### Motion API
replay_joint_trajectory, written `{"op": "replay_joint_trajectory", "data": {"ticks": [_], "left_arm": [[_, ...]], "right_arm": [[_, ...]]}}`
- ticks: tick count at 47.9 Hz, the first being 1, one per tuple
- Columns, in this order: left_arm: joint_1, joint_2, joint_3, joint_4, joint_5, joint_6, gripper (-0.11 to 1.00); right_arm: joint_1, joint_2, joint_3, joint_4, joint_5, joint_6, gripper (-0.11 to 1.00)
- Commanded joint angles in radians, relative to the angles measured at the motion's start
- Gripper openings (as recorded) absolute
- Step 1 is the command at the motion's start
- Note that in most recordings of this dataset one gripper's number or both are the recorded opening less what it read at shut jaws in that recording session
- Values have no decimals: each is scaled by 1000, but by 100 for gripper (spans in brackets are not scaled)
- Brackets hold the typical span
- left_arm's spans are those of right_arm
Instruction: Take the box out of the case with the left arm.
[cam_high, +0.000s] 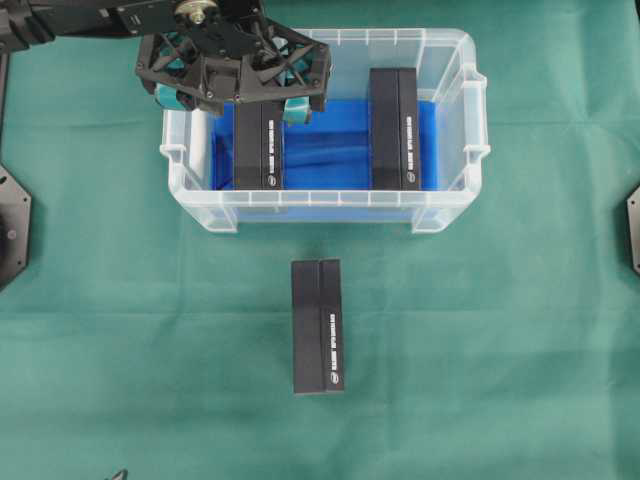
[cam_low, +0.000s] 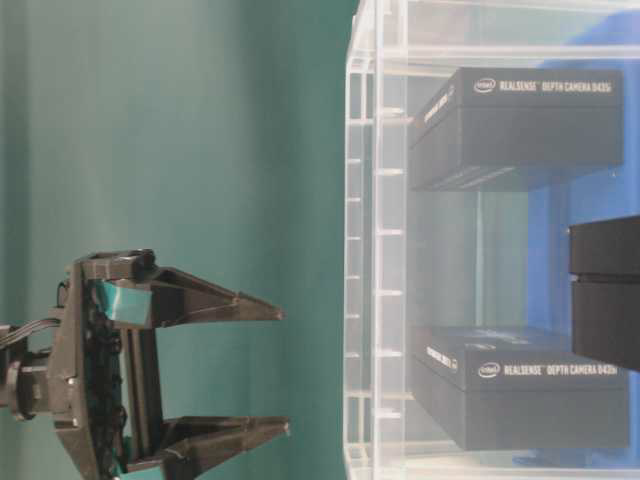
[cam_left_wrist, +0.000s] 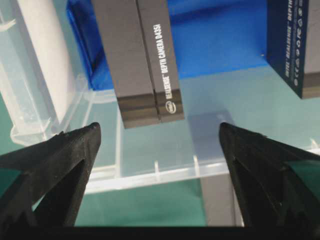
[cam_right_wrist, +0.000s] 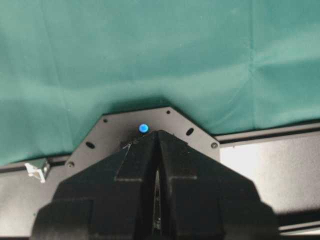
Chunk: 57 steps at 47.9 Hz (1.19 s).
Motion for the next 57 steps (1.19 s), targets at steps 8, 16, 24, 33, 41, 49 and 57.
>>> {"op": "replay_joint_trajectory", "data": {"ticks": [8, 16, 24, 33, 41, 49, 57], "left_arm": [[11, -37, 41, 21, -61, -3, 97], [18, -40, 117, 21, -130, -5, 97], [26, -38, 184, 21, -212, -6, 97], [26, -25, 247, 21, -287, -6, 97], [26, -5, 281, 21, -333, -6, 97], [26, 28, 287, 20, -388, -6, 97], [25, 54, 288, 18, -394, -6, 97]], "right_arm": [[-2, 2, -25, 2, 2, 0, 0], [-2, 2, -23, 2, 2, 0, 0], [-2, 0, -23, 2, 2, 0, 0], [-2, 2, -23, 2, 2, 0, 0], [-2, 0, -23, 2, 2, 0, 0], [-2, 2, -23, 2, 2, 0, 0], [-2, 2, -23, 2, 2, 0, 0]]}}
